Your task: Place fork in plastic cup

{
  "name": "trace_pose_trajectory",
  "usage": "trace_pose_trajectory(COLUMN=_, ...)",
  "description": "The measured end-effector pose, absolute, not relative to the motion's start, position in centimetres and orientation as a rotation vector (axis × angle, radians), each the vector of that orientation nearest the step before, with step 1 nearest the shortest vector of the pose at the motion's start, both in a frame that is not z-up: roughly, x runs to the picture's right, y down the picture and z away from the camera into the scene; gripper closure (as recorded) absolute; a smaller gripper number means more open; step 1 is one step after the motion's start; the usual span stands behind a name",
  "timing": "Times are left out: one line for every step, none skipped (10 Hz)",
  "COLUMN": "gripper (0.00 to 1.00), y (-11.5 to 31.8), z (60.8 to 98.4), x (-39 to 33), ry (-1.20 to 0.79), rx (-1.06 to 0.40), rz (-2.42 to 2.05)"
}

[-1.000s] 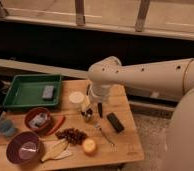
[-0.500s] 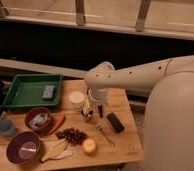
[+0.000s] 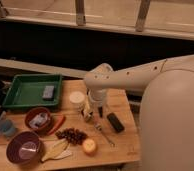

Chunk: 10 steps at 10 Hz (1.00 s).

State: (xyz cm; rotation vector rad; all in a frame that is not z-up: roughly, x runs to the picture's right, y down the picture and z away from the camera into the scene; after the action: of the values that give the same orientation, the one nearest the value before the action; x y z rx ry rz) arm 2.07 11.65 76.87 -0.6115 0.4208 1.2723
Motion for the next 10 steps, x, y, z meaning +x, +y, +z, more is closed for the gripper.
trace_pose_trajectory(gripper=0.20, y=11.6, z=76.8, x=2.1, ry=0.423, rx=-0.602, rz=1.269)
trace_pose_trajectory(gripper=0.20, y=11.6, z=76.7, x=2.0, ry=0.433, rx=-0.570, rz=1.263)
trace_pose_trajectory(gripper=0.20, y=11.6, z=76.8, x=1.5, ry=0.461, rx=-0.514, rz=1.242)
trace_pose_trajectory(gripper=0.20, y=12.0, z=77.0, x=1.0, ry=0.480, rx=-0.487, rz=1.221)
trace_pose_trajectory(gripper=0.20, y=12.3, z=77.2, x=1.1, ry=0.486, rx=-0.487, rz=1.218)
trace_pose_trajectory(gripper=0.20, y=12.7, z=77.4, x=1.3, ry=0.486, rx=-0.502, rz=1.219)
trace_pose_trajectory(gripper=0.20, y=13.2, z=77.6, x=1.0, ry=0.484, rx=-0.523, rz=1.216)
trace_pose_trajectory(gripper=0.20, y=13.7, z=78.0, x=0.6, ry=0.477, rx=-0.550, rz=1.216)
trace_pose_trajectory(gripper=0.20, y=14.1, z=78.4, x=0.8, ry=0.481, rx=-0.572, rz=1.219)
trace_pose_trajectory(gripper=0.20, y=14.6, z=78.8, x=1.1, ry=0.485, rx=-0.598, rz=1.227)
